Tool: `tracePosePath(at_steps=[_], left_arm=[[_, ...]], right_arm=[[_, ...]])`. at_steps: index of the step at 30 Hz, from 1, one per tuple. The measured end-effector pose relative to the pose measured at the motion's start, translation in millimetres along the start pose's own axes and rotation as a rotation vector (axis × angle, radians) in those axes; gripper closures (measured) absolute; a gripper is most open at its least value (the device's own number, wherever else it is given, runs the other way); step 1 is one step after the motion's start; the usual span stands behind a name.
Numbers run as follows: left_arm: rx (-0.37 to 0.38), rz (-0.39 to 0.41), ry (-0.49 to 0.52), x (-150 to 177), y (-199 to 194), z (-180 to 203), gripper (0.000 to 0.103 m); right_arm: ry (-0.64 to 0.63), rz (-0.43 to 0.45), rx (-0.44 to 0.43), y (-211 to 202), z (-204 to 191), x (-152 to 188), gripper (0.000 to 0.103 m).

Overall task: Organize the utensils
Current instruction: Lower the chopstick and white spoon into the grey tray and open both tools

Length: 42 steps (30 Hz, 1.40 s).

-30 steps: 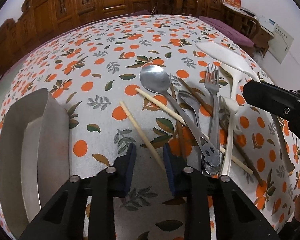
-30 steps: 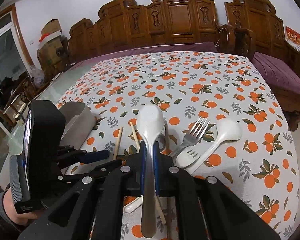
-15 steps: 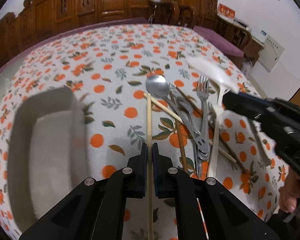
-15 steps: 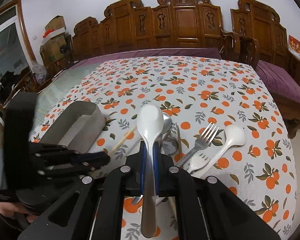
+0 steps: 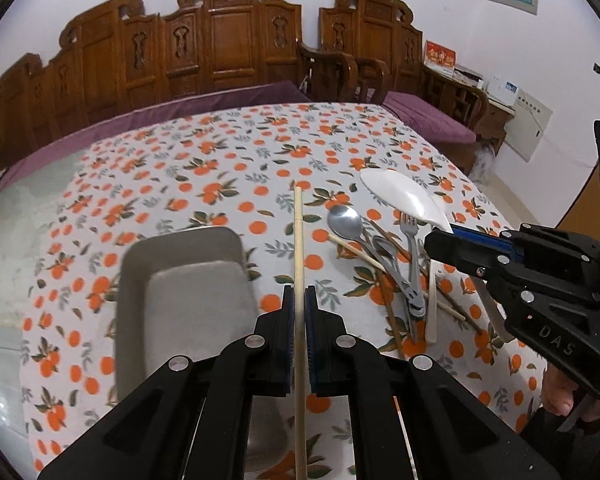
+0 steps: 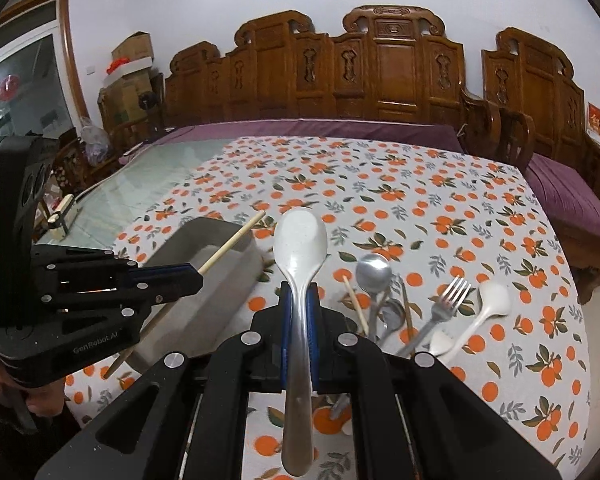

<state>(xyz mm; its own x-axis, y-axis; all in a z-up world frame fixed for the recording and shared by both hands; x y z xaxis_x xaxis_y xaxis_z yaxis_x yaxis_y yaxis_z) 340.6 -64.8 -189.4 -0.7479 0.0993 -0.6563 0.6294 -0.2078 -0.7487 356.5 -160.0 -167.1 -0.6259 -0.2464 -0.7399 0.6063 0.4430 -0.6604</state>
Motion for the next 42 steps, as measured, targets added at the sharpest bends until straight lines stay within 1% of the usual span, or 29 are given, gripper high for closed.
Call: tracePosePath(at_steps=[7, 10, 19, 24, 27, 29, 31, 32, 33, 37, 42], left_arm=[[-0.011, 0.015, -0.012, 2.1, -4.6, -23.0, 0.099], [-0.027, 0.013, -0.024, 4.1, 1.3, -36.8, 0.099], [-0.042, -0.061, -0.111, 17.2, 38.0, -86.9, 0.099], [-0.038, -0.116, -0.130, 26.7, 58.1, -98.4, 0.099], [-0.046, -0.128, -0.128, 29.3, 60.5, -100.3, 0.099], [-0.052, -0.119, -0.119, 29.0, 56.7, -100.0, 0.097], [-0.059, -0.102, -0.111, 26.1, 50.2, -100.4, 0.089], [-0.063, -0.089, -0.109, 24.0, 45.5, -101.6, 0.082], [-0.071, -0.071, -0.108, 21.7, 38.5, -103.7, 0.081], [-0.082, -0.014, -0.121, 11.6, 16.3, -113.5, 0.080], [-0.101, 0.051, -0.144, 0.0, -9.0, -131.3, 0.078]], right_arm=[[-0.020, 0.017, -0.010, -2.4, -17.8, -7.2, 0.094], [-0.022, 0.016, -0.015, -0.1, -22.8, -7.4, 0.094], [-0.035, -0.007, -0.026, 16.5, -41.1, -3.7, 0.094], [-0.042, -0.021, -0.033, 26.0, -49.3, -1.4, 0.094], [-0.039, -0.028, -0.034, 30.5, -52.2, -1.0, 0.094], [-0.035, -0.031, -0.034, 33.3, -53.3, -0.9, 0.094], [-0.029, -0.035, -0.031, 36.5, -54.7, -0.3, 0.094], [-0.026, -0.038, -0.030, 38.2, -55.4, 0.2, 0.094], [-0.023, -0.040, -0.028, 39.8, -56.7, 0.4, 0.094], [-0.002, -0.042, -0.026, 45.9, -61.7, -1.7, 0.094], [0.037, -0.037, -0.046, 53.7, -72.9, -9.8, 0.094]])
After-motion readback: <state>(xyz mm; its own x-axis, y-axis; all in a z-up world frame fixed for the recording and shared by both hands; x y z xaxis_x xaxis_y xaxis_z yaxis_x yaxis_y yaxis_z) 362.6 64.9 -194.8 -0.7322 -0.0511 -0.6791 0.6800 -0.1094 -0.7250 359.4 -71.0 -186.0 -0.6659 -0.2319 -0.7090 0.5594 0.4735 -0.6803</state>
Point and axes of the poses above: each gripper's, at about its wrist camera, not at the fingertips, and y roughly the way its jaws point, z to its right, x to its underside, the point moved 8 cm from there along y, roughly the way its jaws point, and after that the axes turned 2 degrees about -y, right-handed, at the moved point
